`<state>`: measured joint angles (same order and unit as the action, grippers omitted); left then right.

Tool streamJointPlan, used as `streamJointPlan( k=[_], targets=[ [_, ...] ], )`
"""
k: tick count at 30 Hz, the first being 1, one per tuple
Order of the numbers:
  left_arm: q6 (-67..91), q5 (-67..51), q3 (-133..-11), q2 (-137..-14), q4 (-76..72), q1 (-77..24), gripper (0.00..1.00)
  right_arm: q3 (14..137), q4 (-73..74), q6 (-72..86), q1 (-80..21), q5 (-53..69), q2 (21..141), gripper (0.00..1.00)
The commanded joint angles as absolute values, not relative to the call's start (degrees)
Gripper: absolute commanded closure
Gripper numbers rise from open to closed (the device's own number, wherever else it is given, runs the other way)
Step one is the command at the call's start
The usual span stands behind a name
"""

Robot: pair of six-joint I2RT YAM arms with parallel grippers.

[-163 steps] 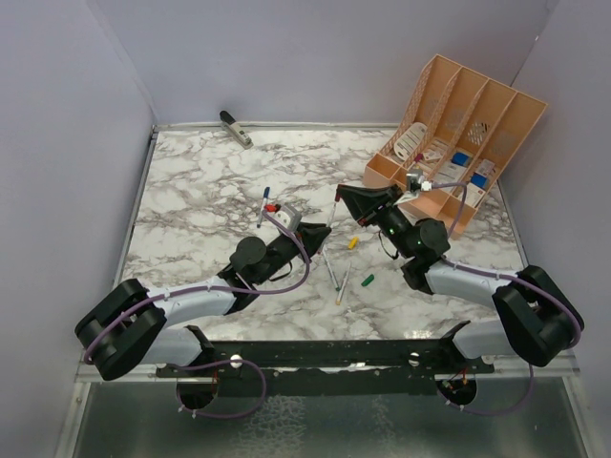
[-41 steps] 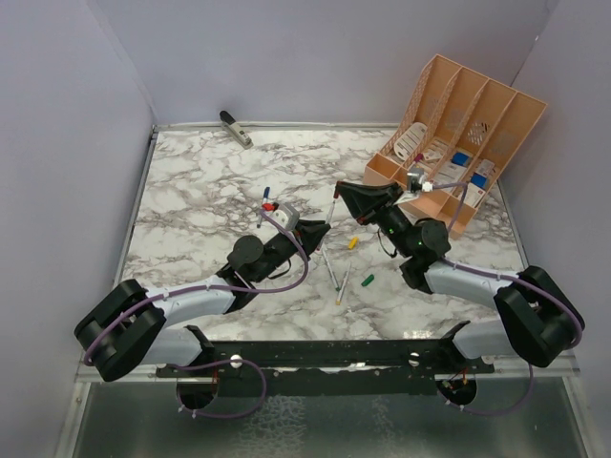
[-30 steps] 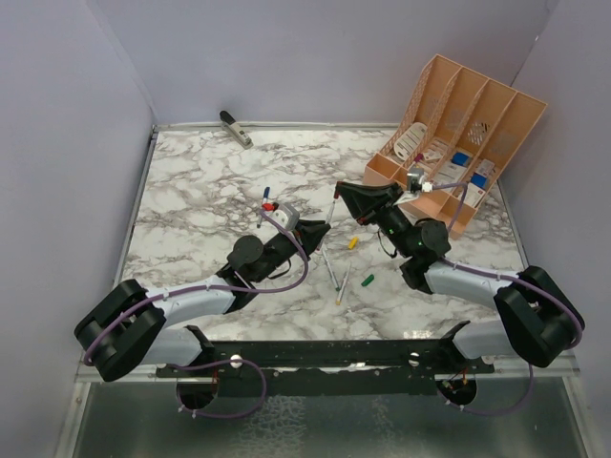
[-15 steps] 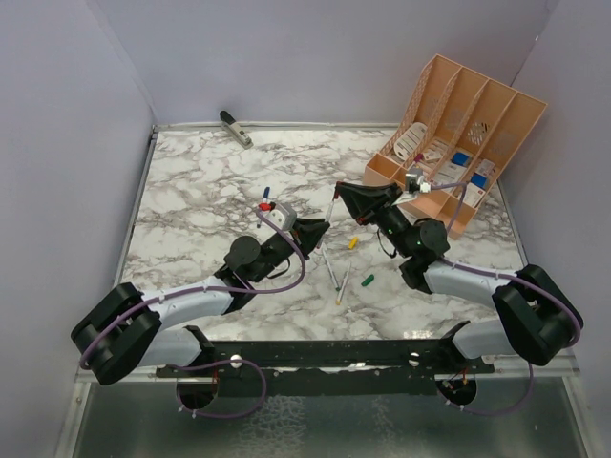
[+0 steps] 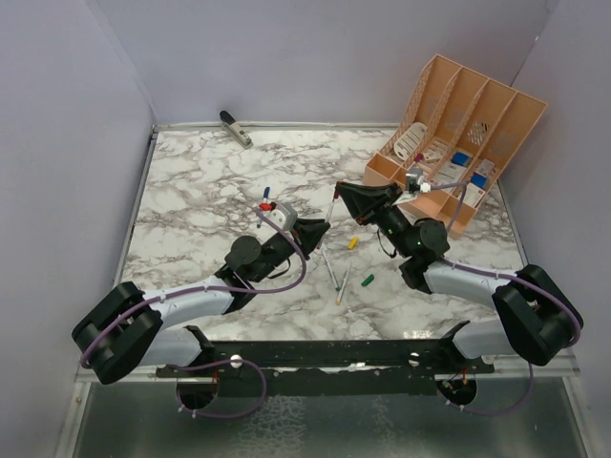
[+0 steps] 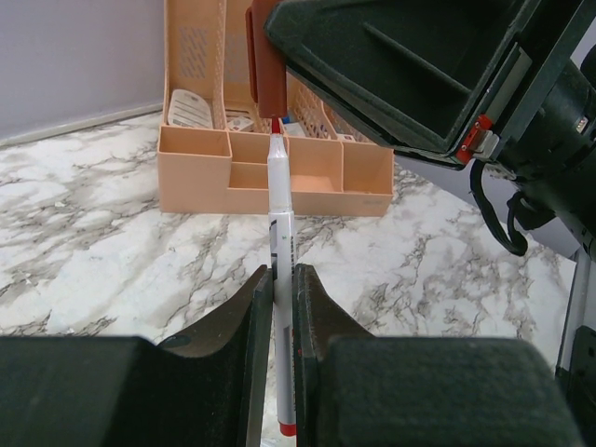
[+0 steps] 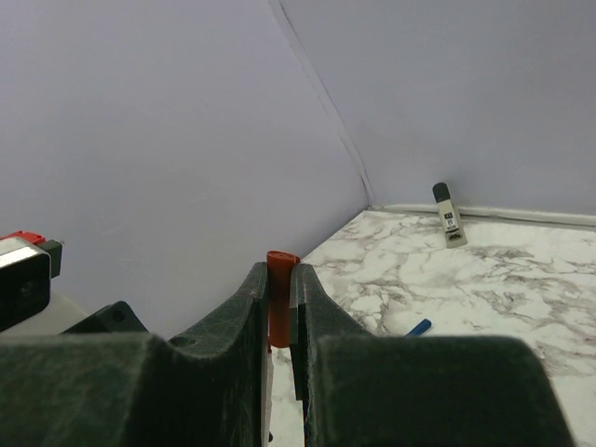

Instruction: Insert the pens into the pen caps

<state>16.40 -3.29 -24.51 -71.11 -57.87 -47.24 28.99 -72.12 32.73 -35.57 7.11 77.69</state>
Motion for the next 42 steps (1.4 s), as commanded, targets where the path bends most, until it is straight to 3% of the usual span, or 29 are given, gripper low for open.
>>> streamJointPlan(
  k=[1, 42],
  targets=[
    [17.09, -4.22, -23.73, -71.75, -60.16, -47.11, 1.0, 30.59, -74.49, 32.17, -35.95, 6.16, 77.63, 0.99],
    [15.64, -3.35, -24.19, -71.5, -60.18, -47.07, 1.0, 30.64, -74.69, 35.67, -36.02, 8.75, 79.4, 0.99]
  ],
)
